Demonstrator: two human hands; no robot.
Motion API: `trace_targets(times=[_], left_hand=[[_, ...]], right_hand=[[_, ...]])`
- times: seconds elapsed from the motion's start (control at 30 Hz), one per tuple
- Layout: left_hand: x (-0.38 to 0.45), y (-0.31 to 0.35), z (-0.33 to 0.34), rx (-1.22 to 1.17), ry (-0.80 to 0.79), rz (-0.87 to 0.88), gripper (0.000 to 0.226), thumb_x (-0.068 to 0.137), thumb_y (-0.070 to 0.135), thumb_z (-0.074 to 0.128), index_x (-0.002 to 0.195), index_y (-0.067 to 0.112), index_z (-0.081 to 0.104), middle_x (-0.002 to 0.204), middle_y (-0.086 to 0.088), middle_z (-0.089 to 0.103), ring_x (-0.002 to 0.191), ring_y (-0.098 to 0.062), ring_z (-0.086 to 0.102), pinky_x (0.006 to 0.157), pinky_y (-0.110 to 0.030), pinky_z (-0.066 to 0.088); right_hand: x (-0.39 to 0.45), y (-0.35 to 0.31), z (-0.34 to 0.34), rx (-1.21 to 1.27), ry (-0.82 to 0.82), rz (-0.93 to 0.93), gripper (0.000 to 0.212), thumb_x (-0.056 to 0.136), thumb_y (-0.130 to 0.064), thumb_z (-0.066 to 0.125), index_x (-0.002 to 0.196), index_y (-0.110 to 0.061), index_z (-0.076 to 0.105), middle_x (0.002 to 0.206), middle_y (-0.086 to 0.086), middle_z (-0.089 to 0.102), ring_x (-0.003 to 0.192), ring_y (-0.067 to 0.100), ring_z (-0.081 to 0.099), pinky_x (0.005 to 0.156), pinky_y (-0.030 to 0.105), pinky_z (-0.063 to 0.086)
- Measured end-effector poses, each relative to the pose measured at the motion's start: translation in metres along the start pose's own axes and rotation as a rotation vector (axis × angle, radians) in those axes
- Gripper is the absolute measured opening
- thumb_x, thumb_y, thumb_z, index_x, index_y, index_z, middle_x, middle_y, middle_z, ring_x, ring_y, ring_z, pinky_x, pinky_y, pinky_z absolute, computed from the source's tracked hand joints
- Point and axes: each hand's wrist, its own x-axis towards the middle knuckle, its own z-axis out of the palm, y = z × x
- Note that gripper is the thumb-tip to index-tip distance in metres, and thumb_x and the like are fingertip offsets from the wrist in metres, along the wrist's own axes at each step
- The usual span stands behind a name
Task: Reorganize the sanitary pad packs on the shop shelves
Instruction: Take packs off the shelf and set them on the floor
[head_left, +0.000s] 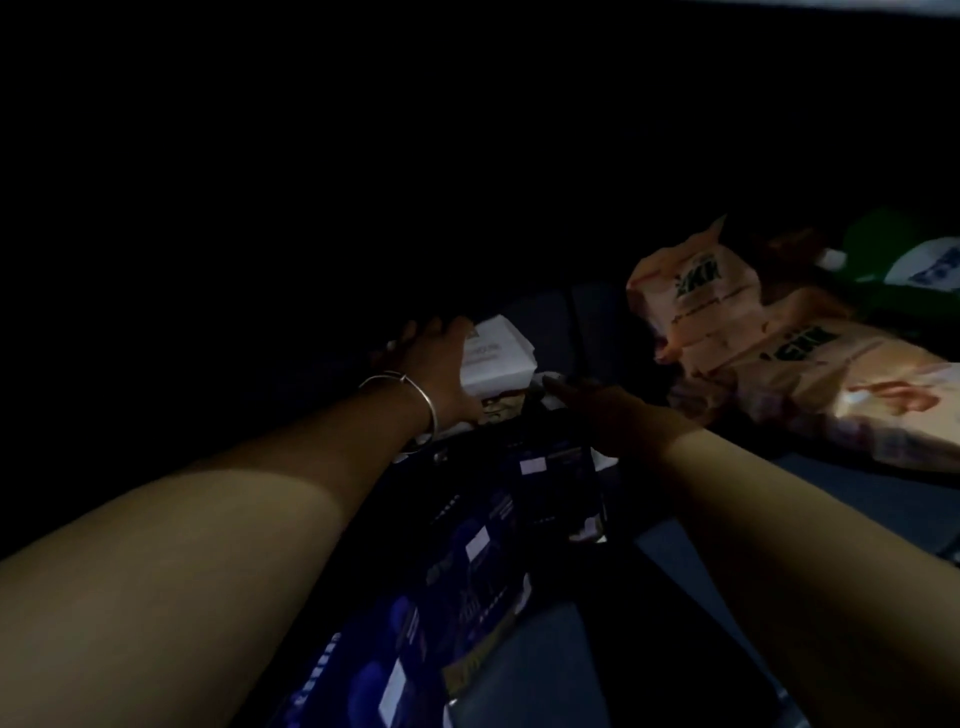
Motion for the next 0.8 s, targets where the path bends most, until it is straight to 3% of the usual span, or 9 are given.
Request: trace_targets(times=[0.13,0.27,0.43,0.57,0.63,0.8], left_hand=[[0.000,0.003,0.004,-0.033,0.007,0.013,0.085,0.070,0.040,0.076,0.138,0.018,0.030,0.136,-0.009,0.039,0.127,-0.029,0.033,0.105,-0.039,0.034],[-0.004,0.005,0.002,-0.059,0.025,0.005,0.083,0.072,0.034,0.077,0.139,0.016,0.031,0.138,-0.010,0.038,0.128,-0.029,0.031,0.104,-0.037,0.032],[-0.008,0.006,-0.001,-0.038,0.046,-0.014,0.083,0.071,0.030,0.077,0.139,0.016,0.031,0.137,-0.011,0.038,0.127,-0.030,0.032,0.102,-0.036,0.033],[-0.013,0.009,-0.002,-0.026,0.071,-0.012,0.086,0.069,0.029,0.078,0.139,0.016,0.030,0.136,-0.010,0.039,0.126,-0.030,0.033,0.102,-0.038,0.033],[-0.016,0.011,-0.002,-0.012,0.078,-0.001,0.087,0.069,0.031,0.078,0.140,0.017,0.030,0.136,-0.008,0.039,0.127,-0.029,0.033,0.104,-0.040,0.033],[-0.027,0.022,-0.006,0.017,0.110,0.018,0.080,0.072,0.032,0.076,0.137,0.018,0.032,0.135,-0.006,0.039,0.126,-0.026,0.032,0.102,-0.043,0.031]], right_hand=[[0.002,0.002,-0.001,-0.031,0.142,-0.002,0.057,0.097,-0.030,0.047,0.148,-0.035,0.021,0.147,0.014,0.021,0.129,0.043,0.034,0.110,0.044,0.027],[-0.003,0.005,-0.005,0.007,0.191,0.109,0.053,0.093,-0.026,0.052,0.143,-0.030,0.034,0.145,0.019,0.021,0.127,0.045,0.033,0.107,0.046,0.035],[-0.009,0.001,-0.010,0.158,0.255,0.164,0.044,0.091,-0.025,0.054,0.131,-0.010,0.045,0.140,0.023,0.034,0.120,0.042,0.045,0.096,0.044,0.045],[-0.017,-0.006,-0.003,0.252,0.320,0.293,0.057,0.089,-0.016,0.057,0.138,-0.004,0.028,0.139,0.023,0.034,0.124,0.043,0.039,0.099,0.043,0.036],[-0.022,-0.006,-0.001,0.279,0.328,0.309,0.065,0.090,-0.020,0.059,0.140,-0.003,0.021,0.138,0.025,0.037,0.127,0.042,0.036,0.102,0.040,0.032],[-0.045,-0.005,0.001,0.231,0.443,0.251,0.059,0.094,-0.035,0.050,0.135,0.001,0.027,0.135,0.022,0.039,0.123,0.036,0.037,0.097,0.037,0.033]])
